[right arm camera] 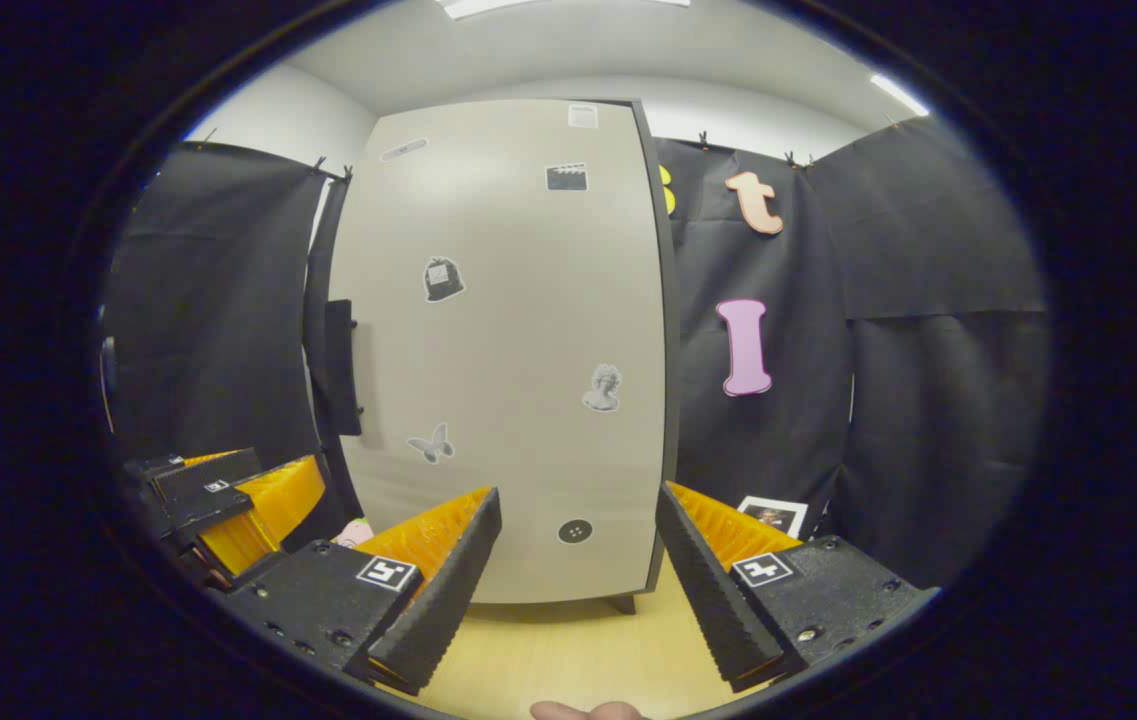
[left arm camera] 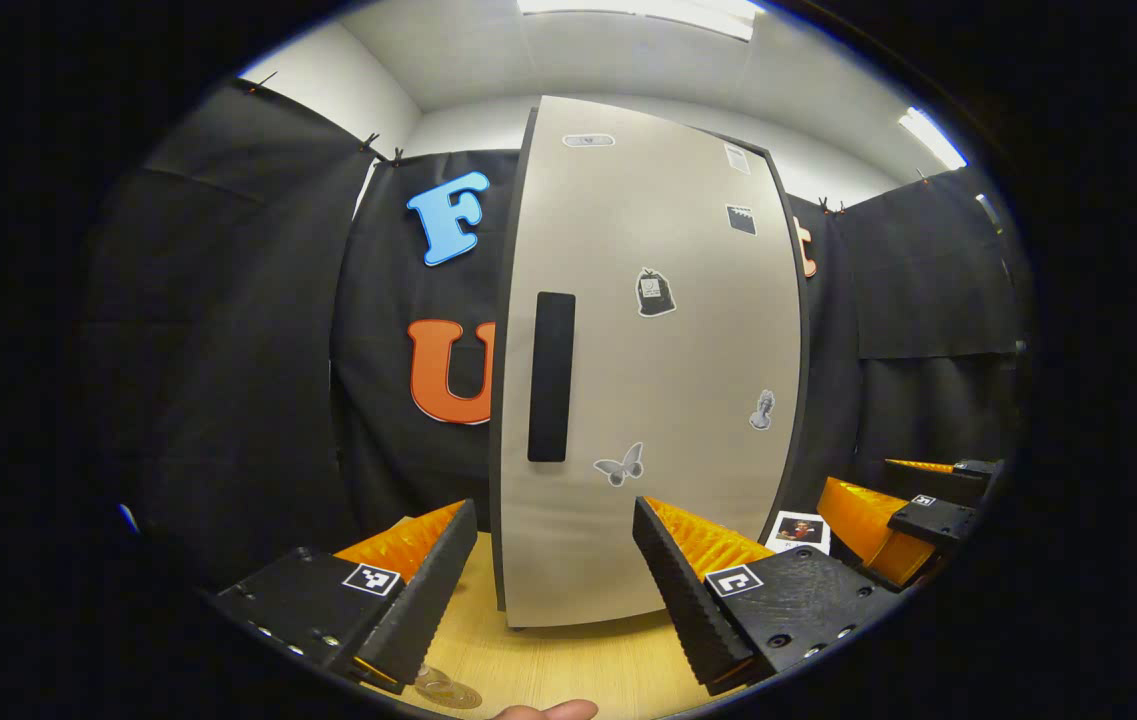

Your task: Open the cabinet door with the right hand, grasp the bottle in the cabinet with the left hand and place it on the coaster, then close the cabinet door with the right hand.

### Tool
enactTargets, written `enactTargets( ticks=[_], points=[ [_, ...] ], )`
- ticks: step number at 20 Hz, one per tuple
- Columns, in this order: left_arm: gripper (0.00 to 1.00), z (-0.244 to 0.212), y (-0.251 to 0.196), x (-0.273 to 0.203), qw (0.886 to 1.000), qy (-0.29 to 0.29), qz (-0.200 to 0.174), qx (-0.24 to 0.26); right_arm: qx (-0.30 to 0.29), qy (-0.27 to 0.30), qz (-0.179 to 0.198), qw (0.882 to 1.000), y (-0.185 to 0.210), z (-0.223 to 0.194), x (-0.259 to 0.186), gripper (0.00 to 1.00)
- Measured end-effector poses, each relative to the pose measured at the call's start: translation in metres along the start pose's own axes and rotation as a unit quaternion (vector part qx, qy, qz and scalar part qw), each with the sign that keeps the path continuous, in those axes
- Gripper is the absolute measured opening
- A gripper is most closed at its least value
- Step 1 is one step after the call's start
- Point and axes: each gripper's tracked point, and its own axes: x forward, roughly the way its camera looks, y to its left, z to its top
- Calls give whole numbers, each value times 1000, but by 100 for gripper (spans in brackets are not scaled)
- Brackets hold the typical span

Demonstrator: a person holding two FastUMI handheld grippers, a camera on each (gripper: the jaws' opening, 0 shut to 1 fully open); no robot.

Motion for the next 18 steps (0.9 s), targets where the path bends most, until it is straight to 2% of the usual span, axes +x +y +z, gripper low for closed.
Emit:
enactTargets(
  ticks=[2, 3, 4, 5, 6, 10, 11, 12, 14, 15, 18],
  points=[
    [95, -2, -1, -1, 1000, 0, -5, 1, 4, -1, -1, 1000, -3, 1, 0, 100],
    [95, -1, -2, 0, 1000, -1, -9, 4, 9, -2, 3, 1000, -1, 2, 0, 96],
    [95, -1, -4, 0, 1000, -2, -13, 4, 10, -2, 5, 1000, -1, 2, -1, 100],
    [95, 1, -5, 0, 1000, -4, -15, 3, 7, -3, 7, 1000, -1, 2, -2, 96],
    [95, 2, -6, 1, 1000, -7, -17, 3, 1, -3, 7, 1000, 0, 1, -1, 100],
    [95, 2, -6, 4, 1000, -13, -19, 1, -2, 5, 8, 1000, -2, -5, 1, 96],
    [95, 1, -6, 3, 1000, -10, -19, 0, 1, 6, 7, 1000, -4, -5, 1, 100],
    [95, 0, -6, 3, 1000, -7, -19, -2, 4, 10, 6, 1000, -5, -6, 2, 96],
    [95, 0, -5, 3, 1000, -6, -17, -4, 13, 15, 8, 1000, -7, -8, 4, 96],
    [95, 1, -5, 3, 1000, -8, -17, -4, 16, 16, 8, 1000, -7, -7, 5, 100],
    [95, 3, -4, 7, 1000, -14, -15, -3, 14, 20, 10, 1000, -9, -9, 8, 100]
  ],
)
